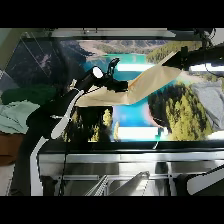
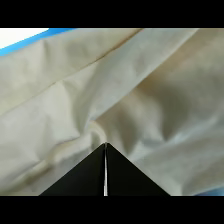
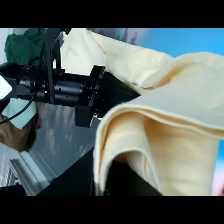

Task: Fold the shirts.

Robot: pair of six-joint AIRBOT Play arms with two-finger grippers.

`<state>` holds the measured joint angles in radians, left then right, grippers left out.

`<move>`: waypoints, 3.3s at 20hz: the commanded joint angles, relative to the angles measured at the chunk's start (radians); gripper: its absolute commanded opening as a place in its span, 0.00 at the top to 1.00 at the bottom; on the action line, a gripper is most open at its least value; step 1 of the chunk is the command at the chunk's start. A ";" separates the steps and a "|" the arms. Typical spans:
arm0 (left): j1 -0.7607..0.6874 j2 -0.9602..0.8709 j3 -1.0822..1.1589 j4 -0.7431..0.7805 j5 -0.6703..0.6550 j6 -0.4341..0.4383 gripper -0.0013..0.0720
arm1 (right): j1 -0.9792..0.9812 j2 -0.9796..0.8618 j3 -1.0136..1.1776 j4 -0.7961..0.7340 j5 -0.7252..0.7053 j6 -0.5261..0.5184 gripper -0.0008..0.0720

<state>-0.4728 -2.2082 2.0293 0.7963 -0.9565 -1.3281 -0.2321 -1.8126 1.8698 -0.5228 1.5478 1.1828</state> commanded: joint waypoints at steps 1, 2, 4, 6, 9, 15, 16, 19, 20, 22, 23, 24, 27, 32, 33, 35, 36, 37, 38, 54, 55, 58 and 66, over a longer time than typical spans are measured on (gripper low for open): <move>0.044 0.071 0.001 -0.013 -0.068 0.000 0.97 | 0.031 0.001 0.004 0.010 -0.013 0.004 0.97; 0.072 0.111 0.001 -0.013 -0.100 0.000 0.97 | 0.042 0.001 0.004 0.011 -0.025 0.005 0.97; 0.130 0.191 0.001 -0.012 -0.177 0.000 0.97 | 0.065 0.001 0.004 0.011 -0.042 0.023 0.97; 0.202 0.277 0.001 -0.012 -0.260 0.005 0.97 | 0.103 0.001 0.004 0.014 -0.073 0.023 0.97; 0.305 0.382 0.001 -0.011 -0.334 0.011 0.97 | 0.190 0.000 0.004 0.071 -0.173 0.026 0.97; 0.446 0.476 0.001 -0.011 -0.424 0.011 0.97 | 0.451 -0.026 0.004 0.090 -0.498 0.025 0.97; 0.457 0.476 0.001 -0.011 -0.457 0.011 0.97 | 0.491 -0.042 0.004 0.090 -0.541 0.025 0.97; 0.484 0.477 -0.014 -0.011 -0.556 0.030 0.97 | 0.586 -0.105 0.004 0.090 -0.645 0.023 0.97; 0.492 0.476 -0.025 -0.011 -0.579 0.036 0.97 | 0.610 -0.128 0.004 0.090 -0.671 0.021 0.97; 0.507 0.477 -0.053 -0.011 -0.599 0.052 0.97 | 0.644 -0.167 0.004 0.092 -0.707 0.021 0.97; 0.515 0.477 -0.064 -0.011 -0.605 0.061 0.97 | 0.655 -0.182 0.004 0.101 -0.715 0.021 0.97; 0.525 0.477 -0.075 -0.011 -0.613 0.076 0.97 | 0.665 -0.195 0.004 0.117 -0.725 0.021 0.97; 0.549 0.477 -0.081 -0.012 -0.615 0.090 0.97 | 0.681 -0.212 0.004 0.180 -0.764 -0.008 0.97; 0.583 0.479 -0.081 -0.012 -0.615 0.098 0.97 | 0.711 -0.217 0.004 0.219 -0.813 -0.055 0.97; 0.584 0.479 -0.081 -0.012 -0.615 0.100 0.97 | 0.722 -0.221 0.004 0.222 -0.832 -0.069 0.97; 0.584 0.479 -0.081 -0.012 -0.615 0.108 0.97 | 0.750 -0.231 0.004 0.236 -0.888 -0.104 0.97; 0.583 0.479 -0.081 -0.012 -0.615 0.109 0.97 | 0.763 -0.236 0.004 0.253 -0.909 -0.121 0.97; 0.583 0.479 -0.081 -0.012 -0.615 0.112 0.97 | 0.776 -0.238 0.004 0.280 -0.929 -0.142 0.97; 0.583 0.479 -0.081 -0.011 -0.615 0.117 0.97 | 0.789 -0.240 0.004 0.309 -0.954 -0.185 0.96; 0.585 0.479 -0.081 -0.010 -0.665 0.135 0.97 | 0.766 -0.233 0.004 0.718 -0.876 -0.676 0.97; 0.589 0.479 -0.081 -0.010 -0.682 0.135 0.97 | 0.727 -0.225 0.004 0.625 -0.810 -0.589 0.97; 0.607 0.479 -0.081 -0.011 -0.702 0.135 0.97 | 0.592 -0.196 0.004 0.312 -0.593 -0.272 0.97; 0.615 0.479 -0.081 -0.011 -0.718 0.117 0.97 | 0.363 -0.214 0.004 -0.009 -0.262 0.096 0.07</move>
<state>0.1402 -1.7294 1.9480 0.7853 -1.6699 -1.1957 0.1905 -2.0090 1.8740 -0.3916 1.1973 1.1137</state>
